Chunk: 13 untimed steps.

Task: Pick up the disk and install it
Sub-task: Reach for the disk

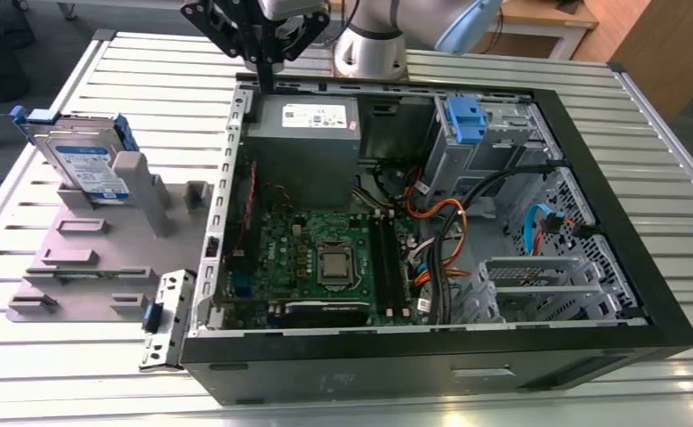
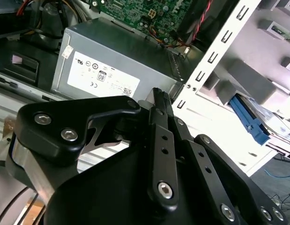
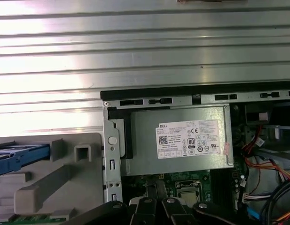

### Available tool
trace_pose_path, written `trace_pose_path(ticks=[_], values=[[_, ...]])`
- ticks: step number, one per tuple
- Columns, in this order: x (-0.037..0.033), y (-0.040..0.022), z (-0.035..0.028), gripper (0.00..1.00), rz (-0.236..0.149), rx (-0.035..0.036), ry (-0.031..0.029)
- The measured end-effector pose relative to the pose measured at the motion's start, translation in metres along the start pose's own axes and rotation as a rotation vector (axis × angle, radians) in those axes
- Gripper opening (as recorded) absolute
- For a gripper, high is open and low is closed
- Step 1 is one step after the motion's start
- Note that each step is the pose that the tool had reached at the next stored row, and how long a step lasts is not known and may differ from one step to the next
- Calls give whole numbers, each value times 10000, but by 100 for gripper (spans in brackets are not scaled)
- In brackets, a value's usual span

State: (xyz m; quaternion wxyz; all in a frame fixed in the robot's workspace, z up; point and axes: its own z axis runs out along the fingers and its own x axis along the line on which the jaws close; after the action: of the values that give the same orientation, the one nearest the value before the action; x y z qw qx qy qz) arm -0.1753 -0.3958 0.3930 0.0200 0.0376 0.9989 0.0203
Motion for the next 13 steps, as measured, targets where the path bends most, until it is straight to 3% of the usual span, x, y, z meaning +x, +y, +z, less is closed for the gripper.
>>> trace_pose_path(ticks=[6,13], values=[[122,-9,-2,11,0,-2,-31],[329,-25,-4,11,-1,-4,-50]])
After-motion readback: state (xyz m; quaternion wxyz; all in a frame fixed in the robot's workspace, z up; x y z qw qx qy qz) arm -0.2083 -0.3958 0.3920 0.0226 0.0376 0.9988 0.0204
